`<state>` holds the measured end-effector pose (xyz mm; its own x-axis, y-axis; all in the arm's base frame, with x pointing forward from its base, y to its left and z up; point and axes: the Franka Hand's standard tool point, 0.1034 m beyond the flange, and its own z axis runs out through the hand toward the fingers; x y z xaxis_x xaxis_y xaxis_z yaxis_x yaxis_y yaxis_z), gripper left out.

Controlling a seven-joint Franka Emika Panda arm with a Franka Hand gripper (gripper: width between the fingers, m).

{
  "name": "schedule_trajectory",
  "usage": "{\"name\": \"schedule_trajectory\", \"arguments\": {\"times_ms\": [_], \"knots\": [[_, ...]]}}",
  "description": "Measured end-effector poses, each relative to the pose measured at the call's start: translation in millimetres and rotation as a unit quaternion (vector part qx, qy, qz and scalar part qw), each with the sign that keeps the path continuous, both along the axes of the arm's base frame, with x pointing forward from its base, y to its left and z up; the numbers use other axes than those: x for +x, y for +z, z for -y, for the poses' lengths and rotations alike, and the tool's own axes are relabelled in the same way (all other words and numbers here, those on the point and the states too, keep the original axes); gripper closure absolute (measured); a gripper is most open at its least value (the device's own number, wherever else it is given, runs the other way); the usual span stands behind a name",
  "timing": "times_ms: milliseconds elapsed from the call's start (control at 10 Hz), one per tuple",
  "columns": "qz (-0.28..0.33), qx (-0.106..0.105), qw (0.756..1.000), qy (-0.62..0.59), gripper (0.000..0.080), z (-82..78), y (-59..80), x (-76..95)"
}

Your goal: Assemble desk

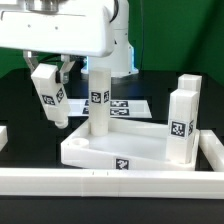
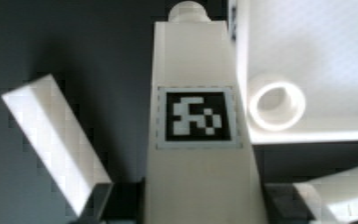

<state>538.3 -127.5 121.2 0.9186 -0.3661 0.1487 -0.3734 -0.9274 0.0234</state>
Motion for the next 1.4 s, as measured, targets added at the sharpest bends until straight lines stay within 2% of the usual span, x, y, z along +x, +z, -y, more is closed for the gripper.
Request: {"name": "schedule_trajectory", "arguments": {"times_ms": [100,200,300,600,700,900,1300,1400], "knots": [[0.017,-0.01,1.0,0.002,0.0509,-0.8,-1.1,0.4],[0.062,-0.031,0.998,0.008,0.0509,-6.9,3.6,7.4],[0.071,-0.032,0.997,0.018,0.0509,-18.8,6.1,7.1],[0.072,-0.01,0.997,0.017,0.0509,-28.7,30.4,20.7],[0.089,-0.022,0.996,0.02,0.0509,-25.8,28.8,21.7],[0.096,-0.027,0.995,0.021,0.0509,-25.6,27.6,22.2],[0.094,-0.025,0.995,0.023,0.0509,-28.8,28.0,24.2],[0.109,-0.033,0.993,0.024,0.0509,-28.6,28.7,26.0]]}}
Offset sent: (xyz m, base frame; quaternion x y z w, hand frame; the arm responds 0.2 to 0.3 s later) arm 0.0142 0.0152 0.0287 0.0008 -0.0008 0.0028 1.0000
